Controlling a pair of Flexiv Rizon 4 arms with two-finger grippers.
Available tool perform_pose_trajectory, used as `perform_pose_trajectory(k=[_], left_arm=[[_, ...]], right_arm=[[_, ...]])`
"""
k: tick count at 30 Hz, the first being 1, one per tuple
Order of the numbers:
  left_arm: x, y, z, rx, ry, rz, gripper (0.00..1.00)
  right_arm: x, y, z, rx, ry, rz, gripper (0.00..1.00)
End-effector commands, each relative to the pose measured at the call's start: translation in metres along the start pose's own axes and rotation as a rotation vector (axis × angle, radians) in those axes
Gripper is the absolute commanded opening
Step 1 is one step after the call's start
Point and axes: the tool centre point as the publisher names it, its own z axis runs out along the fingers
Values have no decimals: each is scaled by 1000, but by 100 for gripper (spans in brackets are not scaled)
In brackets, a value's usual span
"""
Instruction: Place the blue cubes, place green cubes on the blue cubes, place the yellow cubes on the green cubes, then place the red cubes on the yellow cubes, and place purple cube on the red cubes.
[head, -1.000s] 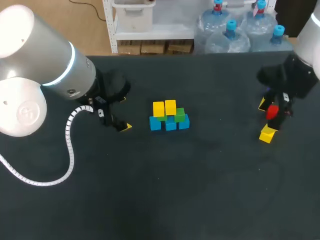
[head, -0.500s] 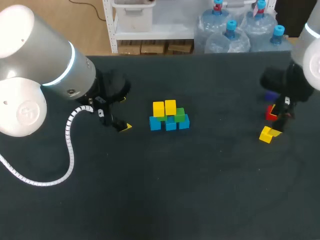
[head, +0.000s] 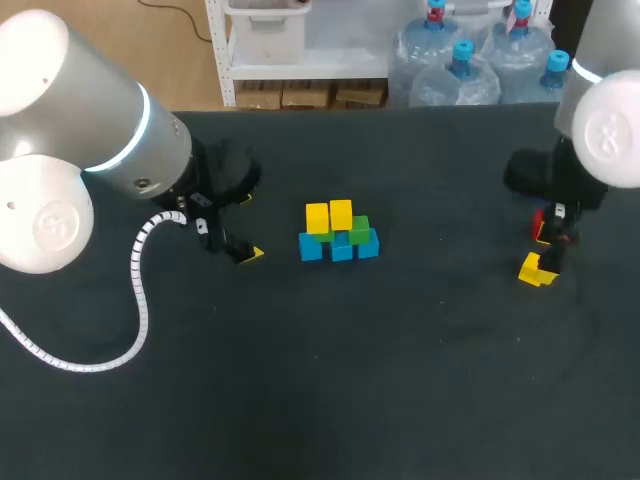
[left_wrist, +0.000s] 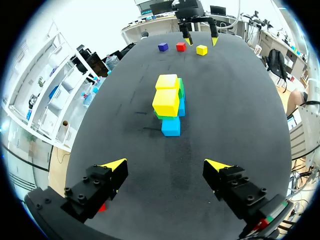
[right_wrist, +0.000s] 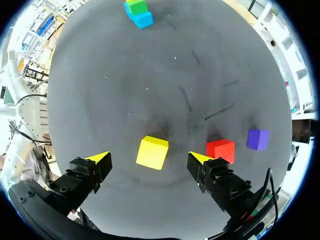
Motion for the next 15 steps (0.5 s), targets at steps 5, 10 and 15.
perform_pose_trajectory(k=[5, 10, 15], left_arm=[[1, 1, 0, 4, -5, 3, 100], [1, 1, 0, 4, -5, 3, 100], [1, 1, 0, 4, -5, 3, 100]], right_arm=[[0, -8, 8, -20, 14, 6, 100], [-5, -7, 13, -24, 28, -5, 100], [-7, -6, 15, -17, 34, -3, 100]])
